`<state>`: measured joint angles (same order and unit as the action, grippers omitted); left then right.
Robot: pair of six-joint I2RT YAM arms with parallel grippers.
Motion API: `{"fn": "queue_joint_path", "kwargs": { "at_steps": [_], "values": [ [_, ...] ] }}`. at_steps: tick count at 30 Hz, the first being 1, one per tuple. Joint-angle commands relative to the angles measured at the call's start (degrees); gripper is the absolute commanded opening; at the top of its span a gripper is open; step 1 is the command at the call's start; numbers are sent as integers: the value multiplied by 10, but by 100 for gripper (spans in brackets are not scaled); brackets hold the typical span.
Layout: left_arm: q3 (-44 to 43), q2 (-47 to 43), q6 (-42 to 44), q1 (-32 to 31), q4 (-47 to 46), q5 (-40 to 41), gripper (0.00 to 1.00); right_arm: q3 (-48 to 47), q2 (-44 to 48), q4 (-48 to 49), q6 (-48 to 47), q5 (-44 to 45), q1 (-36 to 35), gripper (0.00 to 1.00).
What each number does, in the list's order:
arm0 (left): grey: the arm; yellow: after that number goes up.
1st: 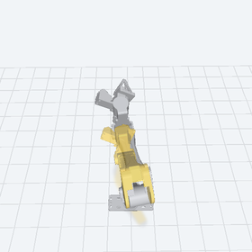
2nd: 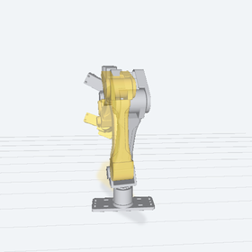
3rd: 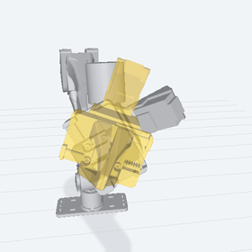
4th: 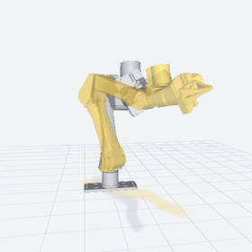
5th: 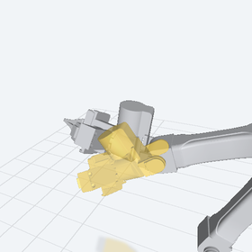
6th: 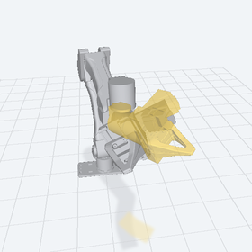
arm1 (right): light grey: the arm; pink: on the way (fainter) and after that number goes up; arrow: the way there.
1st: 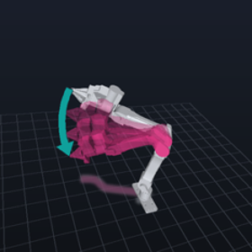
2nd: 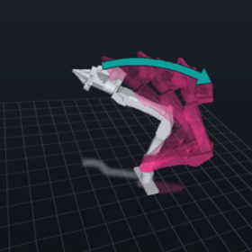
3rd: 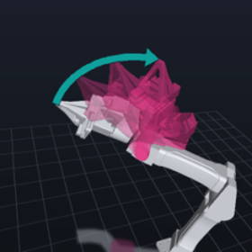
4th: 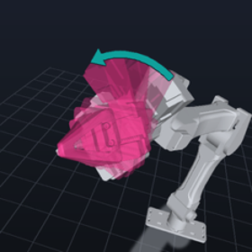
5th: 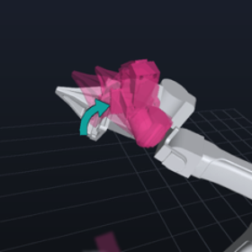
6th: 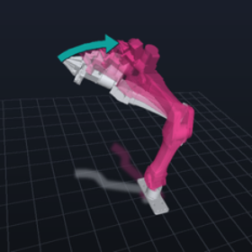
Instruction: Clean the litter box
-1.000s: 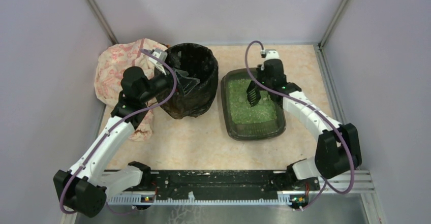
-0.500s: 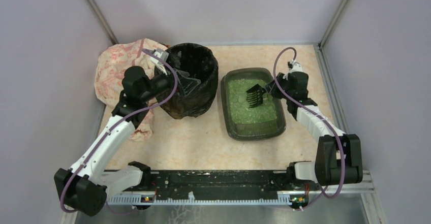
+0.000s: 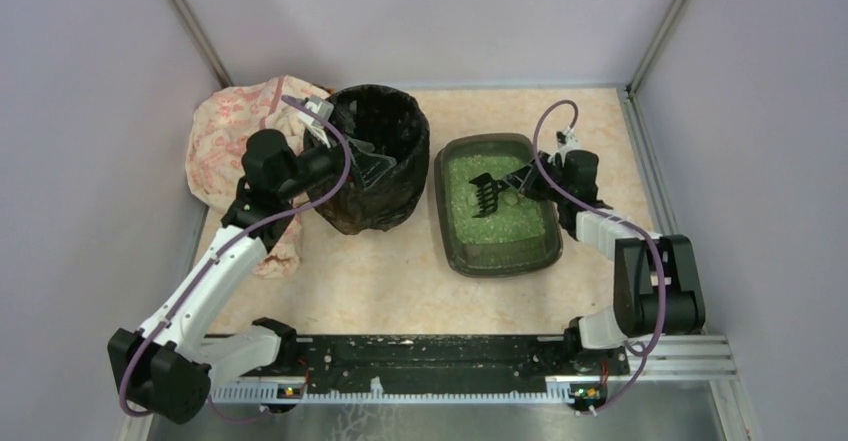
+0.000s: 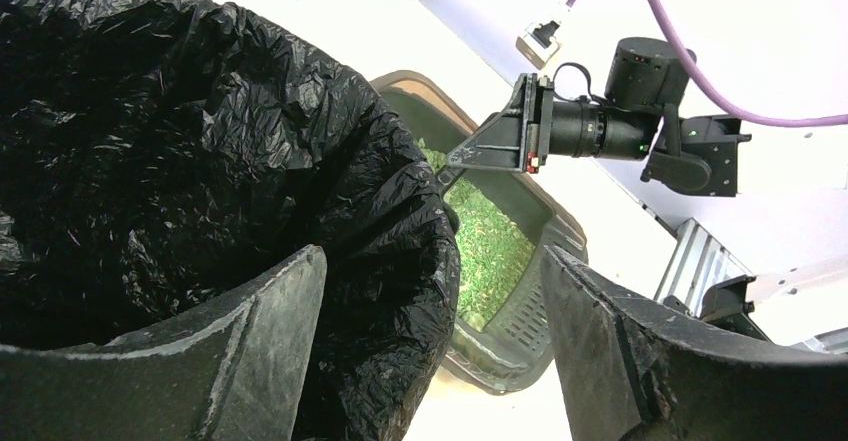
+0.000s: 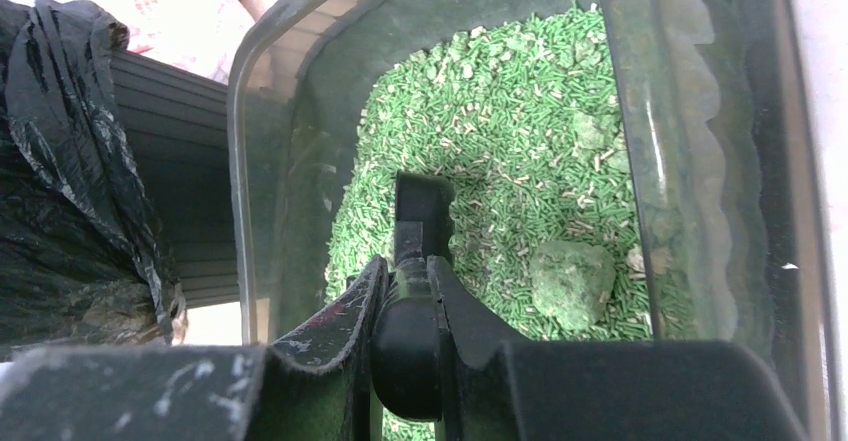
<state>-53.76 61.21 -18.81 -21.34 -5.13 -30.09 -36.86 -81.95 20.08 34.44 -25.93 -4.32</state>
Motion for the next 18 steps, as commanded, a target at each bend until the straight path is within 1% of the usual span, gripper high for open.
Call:
{"fn": "queue_joint_path", "kwargs": {
  "at_steps": [1,7,13,18],
  "values": [
    [-17,3,-4,3,-16,-13,84,18,-20,42,25,-63,-5,0],
    [-18,7,-7,3,-17,-18,84,1,-10,25,27,-67,-4,0],
    [-18,5,-5,3,-16,-16,84,-32,26,-11,25,-77,11,0],
    [-19,5,-5,3,-16,-19,84,-37,52,-19,30,-93,27,0]
  ]
}}
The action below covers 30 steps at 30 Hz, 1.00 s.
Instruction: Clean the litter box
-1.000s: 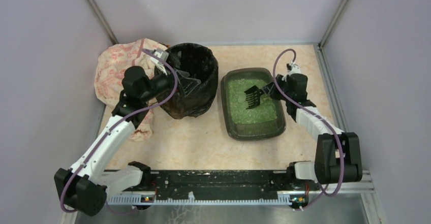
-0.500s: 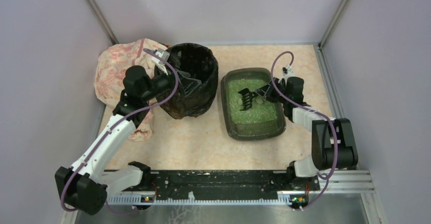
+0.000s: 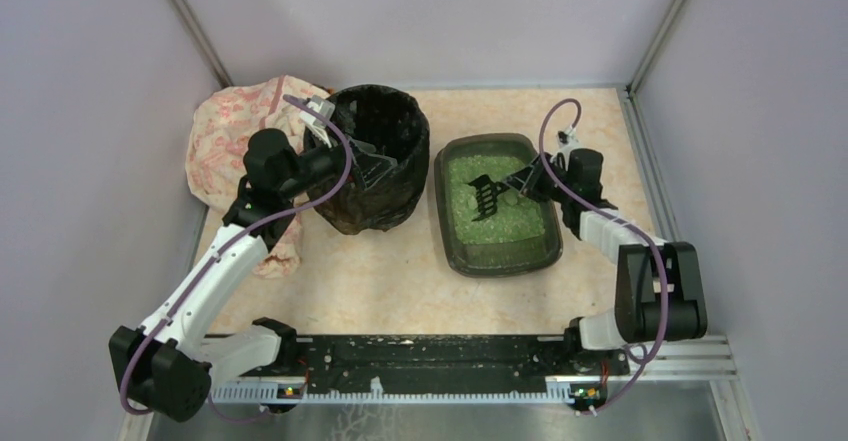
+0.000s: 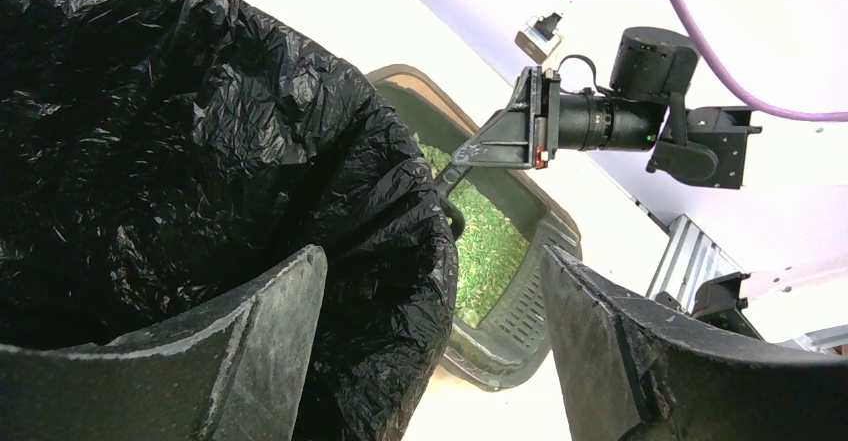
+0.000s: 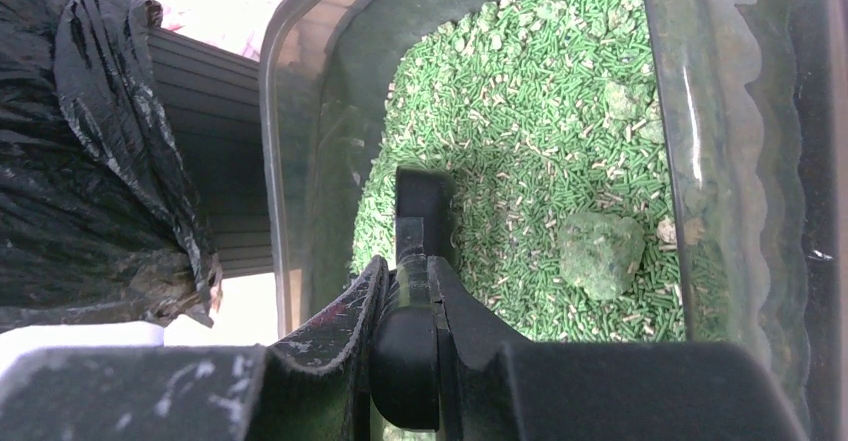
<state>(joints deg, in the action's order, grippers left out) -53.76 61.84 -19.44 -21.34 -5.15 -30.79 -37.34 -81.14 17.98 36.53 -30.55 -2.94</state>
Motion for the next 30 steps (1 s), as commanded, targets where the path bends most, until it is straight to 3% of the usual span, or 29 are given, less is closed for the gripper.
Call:
{"fn": "queue_joint_path", "kwargs": {
  "at_steps": [1,14,30],
  "values": [
    [-19,-2,1,3,-15,-11,84,-32,49,2,11,-49,16,0],
    [-19,2,-2,3,-17,-16,84,-15,74,24,41,-96,66,0],
    [-18,6,-3,3,-19,-20,84,66,60,218,184,-215,191,0]
  ]
}}
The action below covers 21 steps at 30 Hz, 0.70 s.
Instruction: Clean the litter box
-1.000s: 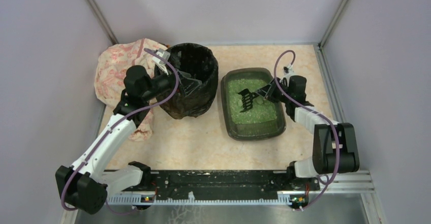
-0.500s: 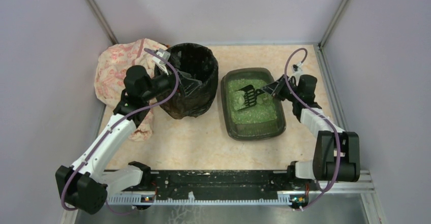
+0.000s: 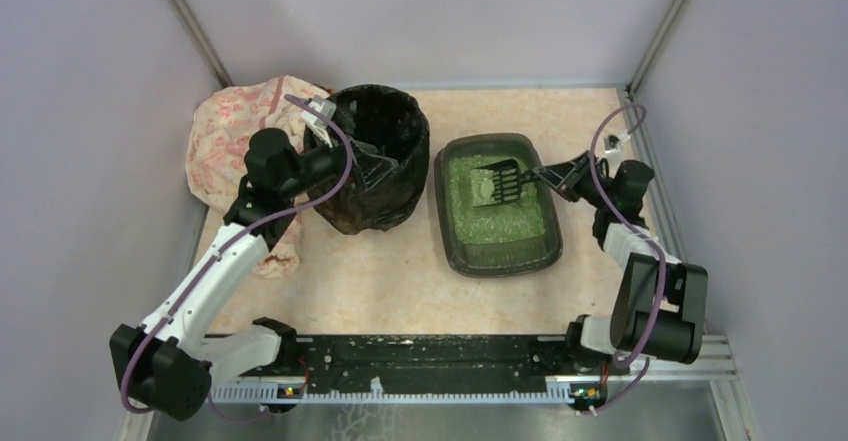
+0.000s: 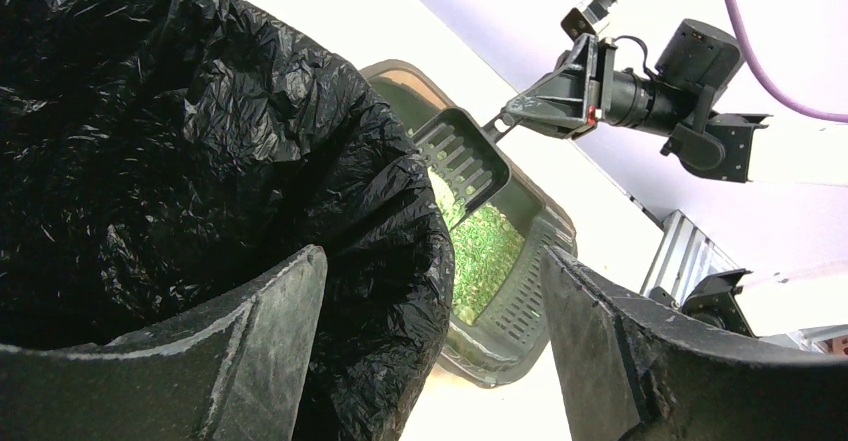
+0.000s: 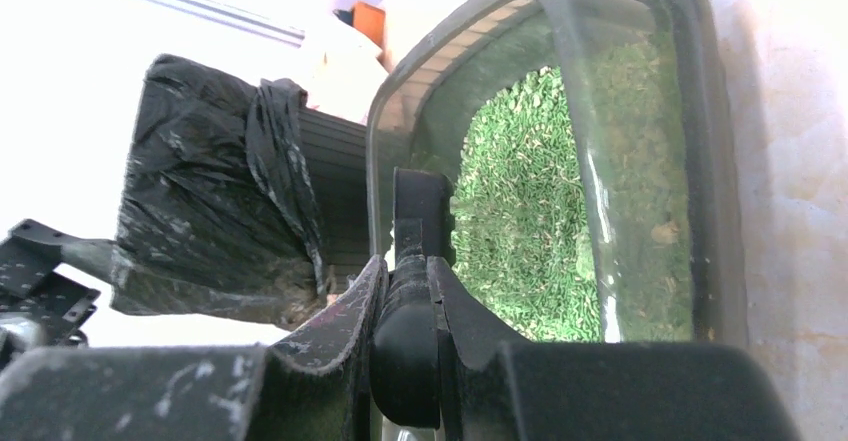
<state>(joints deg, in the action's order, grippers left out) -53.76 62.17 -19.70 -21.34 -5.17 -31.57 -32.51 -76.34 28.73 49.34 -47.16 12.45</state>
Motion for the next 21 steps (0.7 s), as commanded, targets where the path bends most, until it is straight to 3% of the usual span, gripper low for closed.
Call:
{"fn": "queue_joint_path", "kwargs": {
  "at_steps": [1,11,18,21],
  "values": [
    [-18,2,-1,3,-19,-12,83,26,9,135,75,-56,49,0],
    [-19,12,-9,3,-24,-25,83,118,-54,387,224,-74,62,0],
    [-18,11,-9,3,-25,-24,83,131,-84,463,276,-65,69,0],
    [-19,15,-13,3,-27,-29,83,125,-80,443,263,-67,47,0]
  ]
}}
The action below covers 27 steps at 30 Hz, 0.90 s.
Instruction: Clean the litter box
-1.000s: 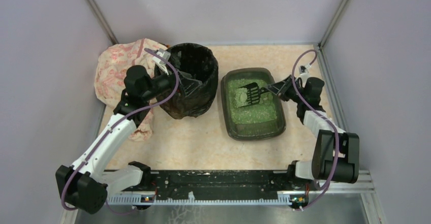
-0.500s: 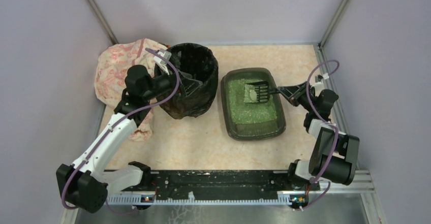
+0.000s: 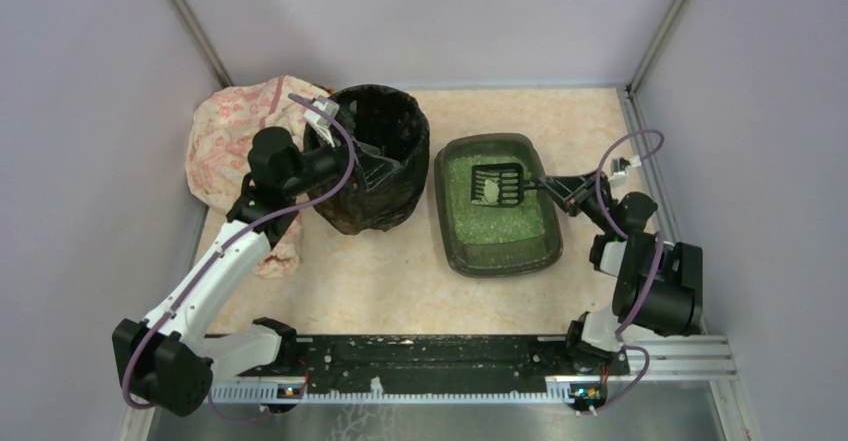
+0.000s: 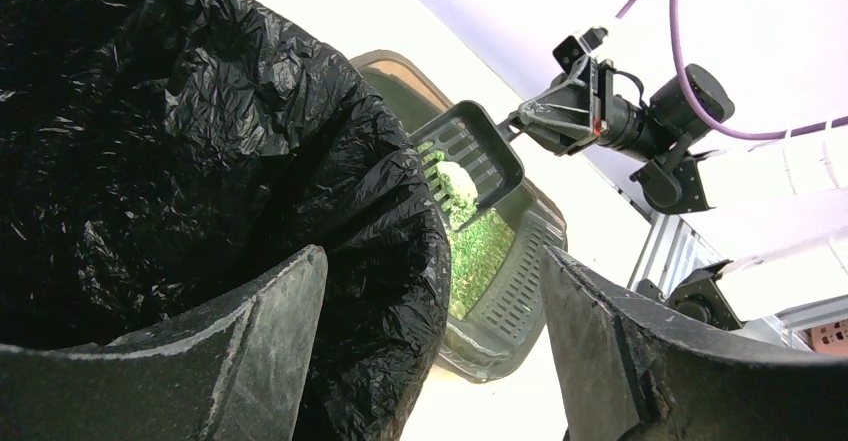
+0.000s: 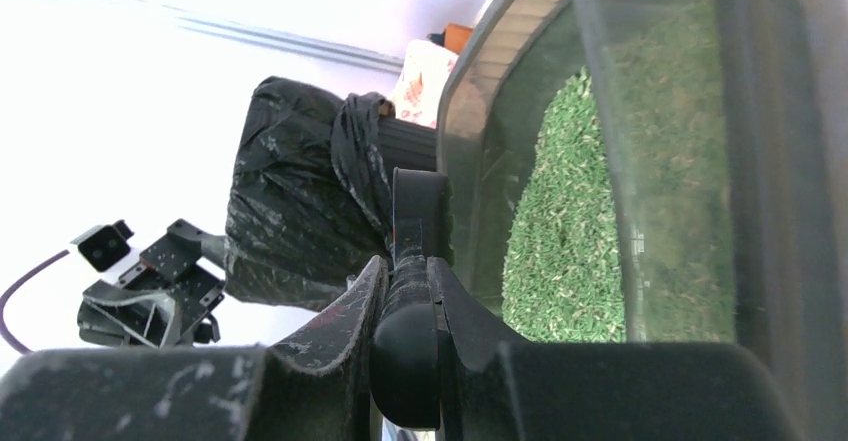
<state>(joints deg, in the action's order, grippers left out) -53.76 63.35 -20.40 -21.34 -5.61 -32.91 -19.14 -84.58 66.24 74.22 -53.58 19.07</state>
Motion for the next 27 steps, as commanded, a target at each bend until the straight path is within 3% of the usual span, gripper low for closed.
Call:
{"fn": "queue_joint_path", "kwargs": {
  "at_steps": [1,5,9,12,15,19,24,27],
  "values": [
    [-19,5,-8,3,-24,-17,83,-7,10,54,3,-1,-11,0],
    [-19,7,-10,3,-25,-20,83,-1,55,-16,-37,28,37,0],
    [-19,4,-9,3,-25,-15,83,-28,75,-102,-94,25,-13,0],
    [-20,6,-14,3,-26,-22,83,-30,93,-142,-118,34,2,0],
    [-19,3,-12,3,-25,-18,83,-22,100,-135,-110,43,31,0],
    [-20,-1,-11,3,-26,-15,83,-20,78,-93,-86,22,1,0],
    [-18,-5,-9,2,-24,-11,83,5,94,-86,-78,59,38,0],
    [-19,-5,-8,2,-24,-9,83,9,83,-64,-73,45,12,0]
  ]
}}
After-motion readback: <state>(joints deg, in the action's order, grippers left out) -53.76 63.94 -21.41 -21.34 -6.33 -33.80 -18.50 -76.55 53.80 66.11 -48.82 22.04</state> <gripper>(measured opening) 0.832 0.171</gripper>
